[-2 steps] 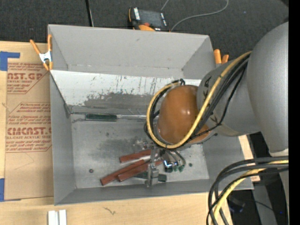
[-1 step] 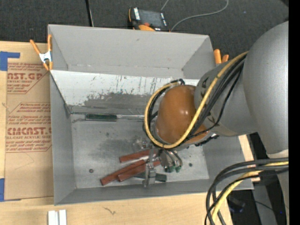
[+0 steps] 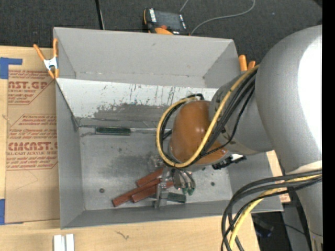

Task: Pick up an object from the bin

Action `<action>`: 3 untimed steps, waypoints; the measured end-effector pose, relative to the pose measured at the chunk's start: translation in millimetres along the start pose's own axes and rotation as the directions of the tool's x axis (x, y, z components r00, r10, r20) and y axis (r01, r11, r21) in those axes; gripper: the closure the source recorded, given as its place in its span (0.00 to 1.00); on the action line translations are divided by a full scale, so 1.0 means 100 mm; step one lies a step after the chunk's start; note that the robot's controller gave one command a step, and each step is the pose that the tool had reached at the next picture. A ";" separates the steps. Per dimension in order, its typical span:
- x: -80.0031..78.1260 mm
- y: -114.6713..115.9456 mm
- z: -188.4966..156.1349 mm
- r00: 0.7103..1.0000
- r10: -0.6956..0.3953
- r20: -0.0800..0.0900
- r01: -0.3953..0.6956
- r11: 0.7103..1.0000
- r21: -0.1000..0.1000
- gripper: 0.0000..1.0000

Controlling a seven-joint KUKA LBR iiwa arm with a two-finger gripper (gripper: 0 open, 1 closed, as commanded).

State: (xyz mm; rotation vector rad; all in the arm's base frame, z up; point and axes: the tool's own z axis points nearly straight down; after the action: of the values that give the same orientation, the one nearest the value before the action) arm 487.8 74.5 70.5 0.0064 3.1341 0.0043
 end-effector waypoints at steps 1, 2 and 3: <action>-0.01 0.00 0.00 1.000 0.000 -0.004 0.000 1.000 0.001 0.00; 0.00 0.00 0.01 1.000 0.000 -0.008 0.000 1.000 0.002 1.00; 0.01 0.00 0.01 1.000 0.000 -0.008 0.000 1.000 0.002 1.00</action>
Offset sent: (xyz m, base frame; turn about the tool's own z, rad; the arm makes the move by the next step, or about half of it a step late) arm 0.0000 0.0000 0.0000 0.0000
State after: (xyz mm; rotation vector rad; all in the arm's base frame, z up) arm 487.2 75.0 69.9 0.0067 3.1425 0.0015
